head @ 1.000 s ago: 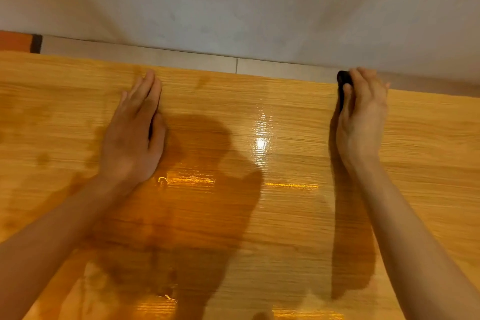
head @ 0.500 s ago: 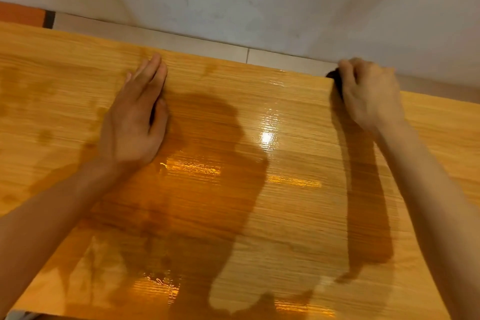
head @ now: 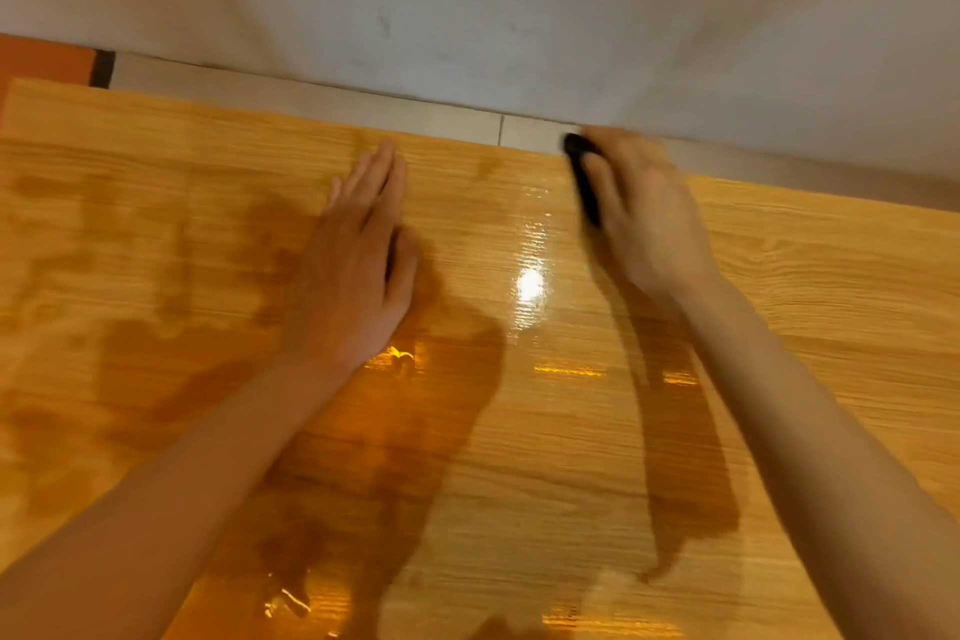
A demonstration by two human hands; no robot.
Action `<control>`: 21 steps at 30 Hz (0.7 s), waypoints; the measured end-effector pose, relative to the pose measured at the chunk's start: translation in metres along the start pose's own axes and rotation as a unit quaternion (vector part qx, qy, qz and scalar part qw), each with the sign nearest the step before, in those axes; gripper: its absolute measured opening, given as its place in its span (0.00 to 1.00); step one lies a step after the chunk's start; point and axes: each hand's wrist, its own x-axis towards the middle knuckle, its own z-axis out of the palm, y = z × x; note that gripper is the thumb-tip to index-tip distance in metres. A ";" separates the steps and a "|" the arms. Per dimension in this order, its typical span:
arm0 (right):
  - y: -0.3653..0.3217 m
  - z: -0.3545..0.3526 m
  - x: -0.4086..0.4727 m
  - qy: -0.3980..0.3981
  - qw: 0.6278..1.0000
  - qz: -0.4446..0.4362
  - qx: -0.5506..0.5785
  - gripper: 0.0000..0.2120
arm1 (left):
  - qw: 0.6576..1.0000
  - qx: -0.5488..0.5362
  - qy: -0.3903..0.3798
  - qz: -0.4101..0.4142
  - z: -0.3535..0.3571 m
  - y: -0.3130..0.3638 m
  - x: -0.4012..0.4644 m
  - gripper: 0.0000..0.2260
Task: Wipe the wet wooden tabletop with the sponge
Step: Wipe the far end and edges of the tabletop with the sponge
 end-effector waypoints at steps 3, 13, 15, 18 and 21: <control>0.012 -0.009 -0.007 0.028 0.997 0.075 -0.014 0.15 | 0.998 -0.058 -0.002 0.002 -0.007 -0.001 -0.001 0.23; -0.047 0.015 0.052 -0.138 0.989 0.053 -0.026 0.18 | 0.998 0.035 -0.007 -0.056 -0.076 -0.106 -0.027 0.25; -0.054 0.016 0.054 -0.144 0.983 0.092 -0.061 0.19 | 0.997 0.040 -0.005 -0.071 -0.078 -0.122 -0.028 0.26; -0.096 0.035 0.066 -0.161 0.979 0.085 -0.087 0.19 | 0.997 0.041 0.005 -0.062 -0.074 -0.130 -0.026 0.25; -0.158 0.072 0.088 -0.177 0.979 0.007 -0.102 0.16 | 0.998 0.047 0.012 -0.051 -0.073 -0.135 -0.025 0.25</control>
